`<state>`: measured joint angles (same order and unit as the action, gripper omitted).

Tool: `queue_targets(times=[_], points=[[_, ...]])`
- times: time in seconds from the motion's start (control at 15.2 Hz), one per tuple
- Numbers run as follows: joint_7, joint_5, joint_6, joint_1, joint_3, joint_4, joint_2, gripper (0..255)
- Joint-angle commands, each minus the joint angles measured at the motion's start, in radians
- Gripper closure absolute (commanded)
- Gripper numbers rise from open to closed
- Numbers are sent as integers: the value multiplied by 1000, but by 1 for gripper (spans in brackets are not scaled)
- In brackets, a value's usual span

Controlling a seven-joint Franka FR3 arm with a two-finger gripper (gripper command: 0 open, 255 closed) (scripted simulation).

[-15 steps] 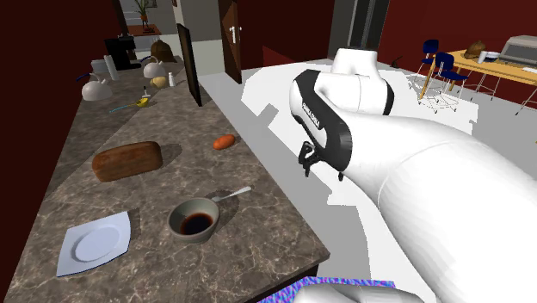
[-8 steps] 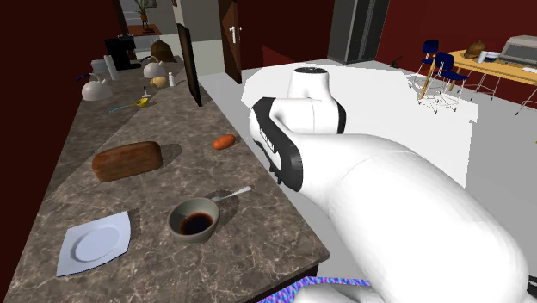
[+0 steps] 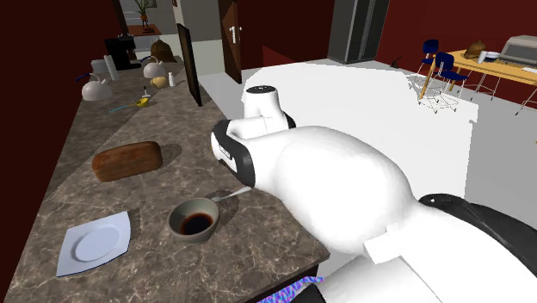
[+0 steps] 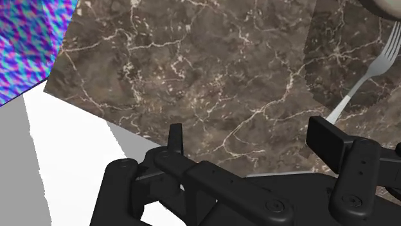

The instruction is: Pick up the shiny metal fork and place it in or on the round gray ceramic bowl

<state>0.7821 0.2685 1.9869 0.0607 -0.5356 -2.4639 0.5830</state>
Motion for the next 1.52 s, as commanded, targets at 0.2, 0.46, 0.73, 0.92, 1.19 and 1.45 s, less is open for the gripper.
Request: queue_targets(times=[0.2, 0.46, 0.73, 0.92, 1.19, 1.45], points=[[283, -53, 109, 85, -188, 88, -182, 0], [554, -202, 173, 188, -350, 192, -381, 0], [910, -503, 174, 239, -465, 331, -670, 0], [1131, -700, 123, 131, -403, 460, -874, 0], [1236, -785, 97, 37, -329, 549, -986, 0], [1255, -817, 134, 26, -308, 532, -1015, 0]])
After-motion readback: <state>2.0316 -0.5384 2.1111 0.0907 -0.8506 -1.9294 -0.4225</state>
